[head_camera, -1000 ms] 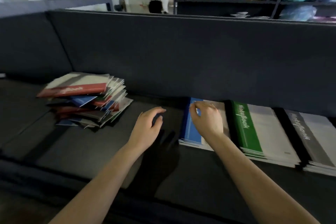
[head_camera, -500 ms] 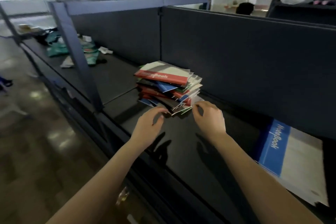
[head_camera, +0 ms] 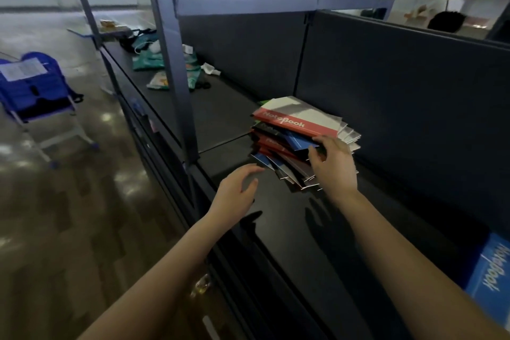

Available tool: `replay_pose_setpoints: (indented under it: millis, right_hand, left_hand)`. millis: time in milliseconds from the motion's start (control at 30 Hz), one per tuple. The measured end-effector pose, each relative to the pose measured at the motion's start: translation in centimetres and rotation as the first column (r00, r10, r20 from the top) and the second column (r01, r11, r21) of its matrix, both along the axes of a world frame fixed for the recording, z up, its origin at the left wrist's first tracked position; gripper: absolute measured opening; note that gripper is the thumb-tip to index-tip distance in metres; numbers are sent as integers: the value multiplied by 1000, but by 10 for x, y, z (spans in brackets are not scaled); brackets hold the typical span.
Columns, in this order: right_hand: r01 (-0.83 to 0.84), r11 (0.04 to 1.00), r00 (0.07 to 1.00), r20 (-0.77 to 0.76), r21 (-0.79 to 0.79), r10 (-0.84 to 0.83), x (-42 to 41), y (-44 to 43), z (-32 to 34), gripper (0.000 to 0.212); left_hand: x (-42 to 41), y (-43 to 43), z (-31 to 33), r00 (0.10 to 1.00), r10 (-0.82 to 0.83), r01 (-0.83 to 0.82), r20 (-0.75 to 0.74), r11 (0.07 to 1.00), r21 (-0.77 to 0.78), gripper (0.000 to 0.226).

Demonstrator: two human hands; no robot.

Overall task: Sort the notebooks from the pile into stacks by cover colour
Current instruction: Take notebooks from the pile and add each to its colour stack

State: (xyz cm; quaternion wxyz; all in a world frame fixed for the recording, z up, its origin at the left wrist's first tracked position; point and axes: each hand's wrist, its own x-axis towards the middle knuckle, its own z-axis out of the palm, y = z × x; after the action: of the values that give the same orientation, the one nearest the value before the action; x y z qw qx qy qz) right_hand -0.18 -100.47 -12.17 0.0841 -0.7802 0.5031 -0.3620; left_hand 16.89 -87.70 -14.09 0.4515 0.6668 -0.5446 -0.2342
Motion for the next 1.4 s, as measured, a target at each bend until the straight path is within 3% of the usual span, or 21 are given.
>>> replay_pose_setpoints:
  millis: [300,433,667,1033,1200,1400]
  right_hand:
    - [20,981,990,-141,192,8,0,-53,3,58]
    - [57,990,978,-207,126,-30,-2,-58,7,50]
    - [78,997,875,-478,-16,-76,-5,-60,21,46]
    - [143,988,770,-621,-55,-146,3,-61,32,50]
    - [130,987,809,-566,-90,-158,-4,-46,37,54]
    - [77,967,804,-558,-243,-204,-16,-13,28,50]
  left_hand:
    - [0,-13,-12,998,-66,66,-2,998,20,30]
    - [1,-21,-14,997,-71,71,-20,997,15,30]
    - [-1,-29,-15,993,-102,103,-59,995,9,29]
    - [8,-23,-7,988,-91,88,-121,996,-32,31]
    - [9,-20,-5,972,-86,79,-218,996,-39,31]
    - [-9,-29,4,858,-62,11,-510,995,-103,50]
